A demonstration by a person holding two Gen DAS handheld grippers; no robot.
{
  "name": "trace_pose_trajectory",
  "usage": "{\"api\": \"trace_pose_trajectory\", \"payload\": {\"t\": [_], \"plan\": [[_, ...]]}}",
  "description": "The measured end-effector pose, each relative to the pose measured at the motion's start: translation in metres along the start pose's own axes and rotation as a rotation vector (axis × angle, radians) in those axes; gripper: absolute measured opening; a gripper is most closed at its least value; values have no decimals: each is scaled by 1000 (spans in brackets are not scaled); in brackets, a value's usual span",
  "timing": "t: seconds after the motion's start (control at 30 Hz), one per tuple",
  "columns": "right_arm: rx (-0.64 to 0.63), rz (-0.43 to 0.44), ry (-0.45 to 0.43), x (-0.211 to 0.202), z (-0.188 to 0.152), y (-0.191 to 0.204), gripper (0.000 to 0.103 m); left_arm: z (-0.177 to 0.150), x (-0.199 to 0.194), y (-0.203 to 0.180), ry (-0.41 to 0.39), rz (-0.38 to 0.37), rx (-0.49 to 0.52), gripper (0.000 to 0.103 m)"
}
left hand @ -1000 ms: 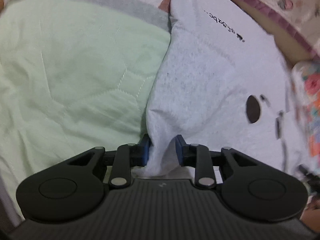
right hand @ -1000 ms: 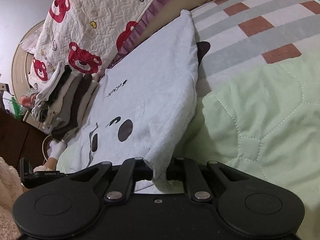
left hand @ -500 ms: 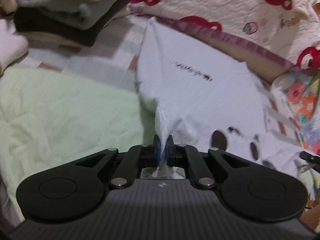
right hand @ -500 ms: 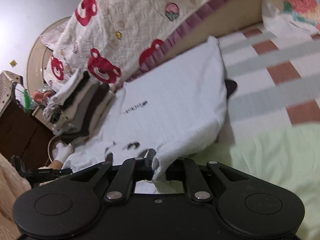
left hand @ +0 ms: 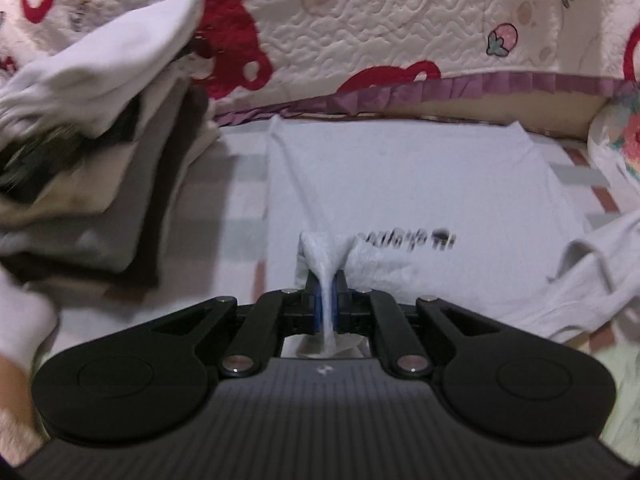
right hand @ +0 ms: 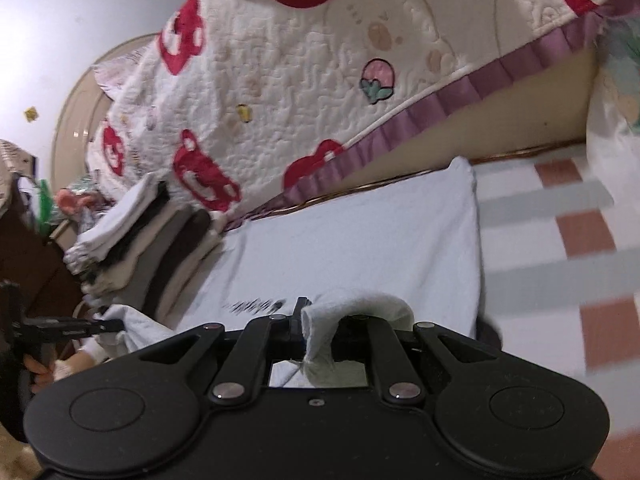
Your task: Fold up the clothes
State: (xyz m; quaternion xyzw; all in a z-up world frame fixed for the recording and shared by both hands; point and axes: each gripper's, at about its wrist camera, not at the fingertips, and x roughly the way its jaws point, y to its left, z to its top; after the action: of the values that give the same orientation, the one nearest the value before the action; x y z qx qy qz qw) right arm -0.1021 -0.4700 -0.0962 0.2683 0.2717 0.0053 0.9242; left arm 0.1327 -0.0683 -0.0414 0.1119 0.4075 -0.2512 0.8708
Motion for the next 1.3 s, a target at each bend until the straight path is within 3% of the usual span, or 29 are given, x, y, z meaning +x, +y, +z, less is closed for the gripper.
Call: {"api": "trace_pose_trajectory", "payload": {"t": [0.2, 0.47, 0.73, 1.07, 1.3], "plan": [[63, -63, 62, 61, 50, -43, 12, 42, 73, 2, 35, 94, 15, 5], [77, -108, 95, 117, 83, -75, 12, 63, 136, 23, 39, 90, -55, 5], [96, -104, 80, 161, 107, -88, 12, 71, 145, 47, -19, 50, -128, 5], [95, -113, 75, 168, 119, -95, 11, 79, 160, 66, -10, 4, -229, 5], [46, -144, -3, 178, 145, -95, 11, 106, 186, 64, -34, 28, -263, 5]]}}
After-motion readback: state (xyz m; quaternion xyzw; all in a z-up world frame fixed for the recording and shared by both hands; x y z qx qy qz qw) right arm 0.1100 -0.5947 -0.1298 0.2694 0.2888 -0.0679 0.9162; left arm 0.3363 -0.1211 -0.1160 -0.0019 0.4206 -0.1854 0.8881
